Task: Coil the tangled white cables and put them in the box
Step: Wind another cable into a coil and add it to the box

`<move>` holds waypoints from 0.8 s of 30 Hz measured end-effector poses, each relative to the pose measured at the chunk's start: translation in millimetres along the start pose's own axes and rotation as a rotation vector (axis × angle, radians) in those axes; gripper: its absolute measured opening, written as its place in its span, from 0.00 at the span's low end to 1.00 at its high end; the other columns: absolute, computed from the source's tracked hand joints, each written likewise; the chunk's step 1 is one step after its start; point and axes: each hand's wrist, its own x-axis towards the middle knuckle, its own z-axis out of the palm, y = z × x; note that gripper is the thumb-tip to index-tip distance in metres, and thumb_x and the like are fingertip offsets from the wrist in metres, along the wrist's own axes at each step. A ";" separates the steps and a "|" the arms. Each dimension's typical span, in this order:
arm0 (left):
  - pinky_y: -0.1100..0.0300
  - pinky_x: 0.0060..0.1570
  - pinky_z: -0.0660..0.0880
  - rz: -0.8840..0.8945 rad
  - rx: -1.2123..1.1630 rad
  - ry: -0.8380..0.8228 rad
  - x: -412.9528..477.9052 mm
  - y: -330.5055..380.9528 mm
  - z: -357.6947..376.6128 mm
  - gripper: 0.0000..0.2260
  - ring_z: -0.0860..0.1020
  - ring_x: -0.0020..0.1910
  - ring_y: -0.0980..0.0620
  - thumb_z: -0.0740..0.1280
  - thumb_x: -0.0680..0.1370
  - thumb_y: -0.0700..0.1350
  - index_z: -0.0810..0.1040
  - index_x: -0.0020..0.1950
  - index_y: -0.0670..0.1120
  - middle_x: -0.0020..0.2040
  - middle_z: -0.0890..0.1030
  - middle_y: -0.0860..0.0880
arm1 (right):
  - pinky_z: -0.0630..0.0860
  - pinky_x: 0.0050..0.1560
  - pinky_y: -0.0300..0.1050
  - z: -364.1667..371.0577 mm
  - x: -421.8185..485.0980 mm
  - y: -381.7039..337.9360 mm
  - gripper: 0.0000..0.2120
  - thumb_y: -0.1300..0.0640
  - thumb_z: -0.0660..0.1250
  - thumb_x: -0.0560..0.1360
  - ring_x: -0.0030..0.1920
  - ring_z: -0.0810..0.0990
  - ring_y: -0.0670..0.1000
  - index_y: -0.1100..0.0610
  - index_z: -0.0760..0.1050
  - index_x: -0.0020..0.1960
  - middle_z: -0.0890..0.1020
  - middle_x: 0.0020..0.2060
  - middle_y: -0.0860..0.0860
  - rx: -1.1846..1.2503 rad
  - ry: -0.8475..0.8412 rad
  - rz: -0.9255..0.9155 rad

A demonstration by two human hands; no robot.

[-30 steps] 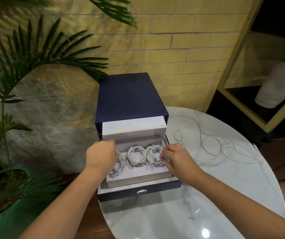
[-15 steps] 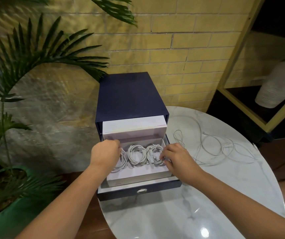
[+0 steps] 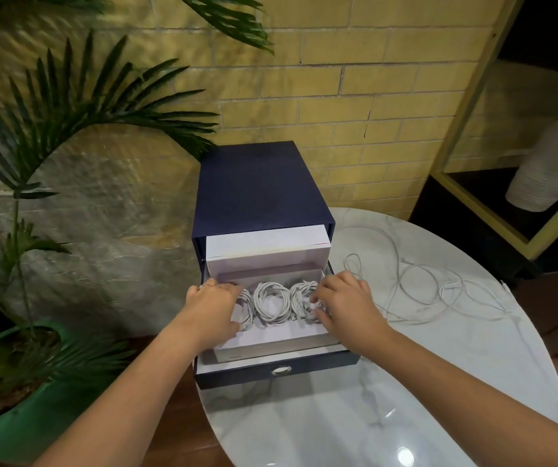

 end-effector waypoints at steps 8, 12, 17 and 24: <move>0.49 0.62 0.64 -0.017 0.046 0.045 -1.8 7.2 6.4 0.24 0.71 0.67 0.50 0.66 0.76 0.51 0.66 0.71 0.51 0.69 0.72 0.52 | 0.63 0.64 0.56 10.8 35.3 -43.5 0.21 0.48 0.63 0.78 0.69 0.63 0.56 0.48 0.68 0.70 0.67 0.71 0.49 -0.070 -0.235 -0.283; 0.50 0.62 0.64 -0.001 0.150 0.105 -4.7 7.8 12.8 0.21 0.69 0.68 0.51 0.62 0.79 0.50 0.66 0.72 0.51 0.70 0.72 0.53 | 0.59 0.69 0.55 10.6 38.1 -46.0 0.23 0.48 0.58 0.80 0.72 0.59 0.55 0.46 0.61 0.74 0.61 0.75 0.49 -0.134 -0.306 -0.281; 0.50 0.63 0.63 -0.019 0.202 0.068 -4.4 12.0 15.6 0.21 0.66 0.69 0.48 0.60 0.80 0.50 0.65 0.73 0.50 0.69 0.68 0.49 | 0.58 0.70 0.56 10.5 37.2 -50.2 0.24 0.47 0.57 0.81 0.72 0.58 0.56 0.46 0.58 0.75 0.59 0.75 0.50 -0.140 -0.349 -0.236; 0.52 0.65 0.65 -0.004 0.072 0.095 -2.8 8.8 17.1 0.24 0.68 0.66 0.48 0.65 0.78 0.50 0.65 0.72 0.49 0.66 0.67 0.49 | 0.57 0.69 0.56 9.5 36.0 -47.1 0.24 0.47 0.56 0.81 0.72 0.58 0.56 0.46 0.57 0.76 0.59 0.76 0.50 -0.126 -0.359 -0.235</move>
